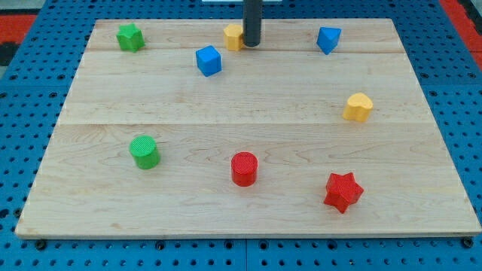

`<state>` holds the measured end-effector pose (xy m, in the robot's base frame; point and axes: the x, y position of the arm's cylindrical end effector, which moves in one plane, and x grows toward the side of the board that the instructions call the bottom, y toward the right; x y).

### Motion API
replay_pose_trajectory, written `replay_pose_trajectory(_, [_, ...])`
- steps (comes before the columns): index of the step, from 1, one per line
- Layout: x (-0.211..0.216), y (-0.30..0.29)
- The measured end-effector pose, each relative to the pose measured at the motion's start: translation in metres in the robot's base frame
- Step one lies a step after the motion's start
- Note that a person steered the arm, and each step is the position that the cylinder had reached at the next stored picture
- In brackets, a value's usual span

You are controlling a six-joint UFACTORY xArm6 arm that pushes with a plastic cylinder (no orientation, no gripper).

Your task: Place your arm to the right of the cube

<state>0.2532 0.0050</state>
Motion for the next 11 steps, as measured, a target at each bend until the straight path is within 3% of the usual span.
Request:
replay_pose_trajectory(1, [0.002,0.021])
replay_pose_trajectory(3, [0.055,0.07])
replay_pose_trajectory(4, [0.06,0.074])
replay_pose_trajectory(11, [0.055,0.082])
